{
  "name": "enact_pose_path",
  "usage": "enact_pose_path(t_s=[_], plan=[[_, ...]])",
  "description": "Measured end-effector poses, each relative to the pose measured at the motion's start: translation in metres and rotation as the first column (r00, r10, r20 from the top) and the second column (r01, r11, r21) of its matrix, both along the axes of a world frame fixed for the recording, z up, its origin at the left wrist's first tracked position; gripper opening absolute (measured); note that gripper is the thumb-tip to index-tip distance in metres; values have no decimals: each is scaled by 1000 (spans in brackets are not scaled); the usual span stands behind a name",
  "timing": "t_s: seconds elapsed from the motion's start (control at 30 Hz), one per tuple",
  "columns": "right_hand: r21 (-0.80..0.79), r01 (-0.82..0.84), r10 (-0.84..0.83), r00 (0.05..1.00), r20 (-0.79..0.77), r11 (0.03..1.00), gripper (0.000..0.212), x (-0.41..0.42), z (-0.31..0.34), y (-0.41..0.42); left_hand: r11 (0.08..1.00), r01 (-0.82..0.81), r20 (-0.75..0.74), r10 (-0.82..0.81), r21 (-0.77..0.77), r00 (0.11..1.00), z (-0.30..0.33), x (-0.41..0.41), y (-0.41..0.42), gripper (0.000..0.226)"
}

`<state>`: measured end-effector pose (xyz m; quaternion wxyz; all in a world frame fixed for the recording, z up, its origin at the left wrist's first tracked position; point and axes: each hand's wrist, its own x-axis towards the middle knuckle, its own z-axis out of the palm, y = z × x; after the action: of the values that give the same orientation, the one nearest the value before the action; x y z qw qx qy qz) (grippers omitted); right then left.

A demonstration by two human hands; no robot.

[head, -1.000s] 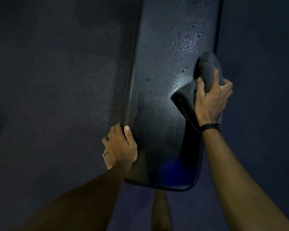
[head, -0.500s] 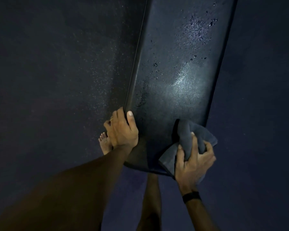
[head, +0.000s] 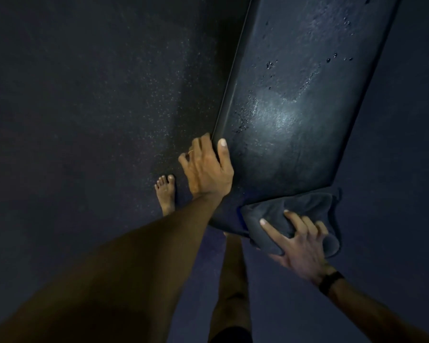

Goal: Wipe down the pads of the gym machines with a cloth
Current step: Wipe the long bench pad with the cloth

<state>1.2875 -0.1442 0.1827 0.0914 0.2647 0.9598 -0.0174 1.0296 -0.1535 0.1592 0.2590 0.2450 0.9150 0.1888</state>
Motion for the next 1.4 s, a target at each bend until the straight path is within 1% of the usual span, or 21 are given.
enact_pose_path(t_s=[0.03,0.1,0.2,0.23,0.27,0.33,0.37,0.4,0.43,0.5,0.53,0.6,0.7,0.77,0.83,0.9,1.0,1.1,1.2,1.3,1.4], plan=[[0,-48,48,999,11,999,131,-6,1,-2,1000,-8,8,7,14,1000,0,0,0,59],[1,-124,124,992,-5,992,133,-19,4,-7,999,-26,27,25,37,999,-1,-1,-1,60],[13,-148,148,989,20,989,132,-31,3,-17,996,-47,117,38,72,992,1,-3,-2,65],[29,-153,152,988,17,988,126,-36,2,-22,993,-68,172,51,95,984,2,-4,-3,67],[50,-160,160,987,0,986,112,-42,0,-27,984,-118,249,83,131,965,2,-7,-6,68],[57,-131,135,989,-65,990,75,-55,0,-35,946,-248,411,146,208,900,7,-11,-10,62],[55,-127,132,988,-86,990,64,-65,-2,-40,917,-325,480,184,230,858,5,-16,-16,57],[47,-123,127,987,-94,991,62,-76,-2,-47,895,-379,528,208,238,823,6,-21,-23,54],[42,-120,124,988,-94,992,66,-86,-3,-54,877,-422,567,232,229,790,6,-27,-32,54],[48,-98,103,990,-98,994,71,-109,-2,-65,851,-480,602,271,216,751,1,-41,-55,58],[50,-75,80,992,-97,996,71,-117,-1,-68,849,-489,596,291,201,749,-2,-46,-66,58],[53,-57,62,994,-90,997,72,-136,0,-72,854,-494,554,335,163,762,-10,-59,-86,48],[-7,-44,43,998,-42,999,90,-154,2,-68,858,-501,533,372,115,760,-20,-67,-100,40],[-58,-14,12,999,-38,998,94,-159,3,-67,877,-467,528,344,114,776,-19,-65,-100,42],[-91,24,-28,999,-37,996,93,-161,3,-67,894,-423,523,290,151,801,-7,-61,-91,45],[-112,64,-70,997,-43,992,84,-165,2,-68,889,-400,510,244,222,825,9,-53,-82,50],[-139,167,-176,983,-55,976,65,-178,2,-65,873,-393,471,228,289,852,21,-44,-73,61],[-163,273,-285,957,-52,948,61,-202,3,-49,840,-437,475,257,321,842,16,-44,-74,64],[-146,337,-350,935,-67,930,49,-232,3,-9,851,-407,445,240,331,863,15,-48,-74,60],[-85,383,-391,910,-135,920,39,-262,-1,46,834,-404,443,221,376,869,17,-52,-68,57],[-5,411,-406,898,-168,912,39,-291,-8,115,839,-404,457,217,364,863,17,-51,-60,59]])
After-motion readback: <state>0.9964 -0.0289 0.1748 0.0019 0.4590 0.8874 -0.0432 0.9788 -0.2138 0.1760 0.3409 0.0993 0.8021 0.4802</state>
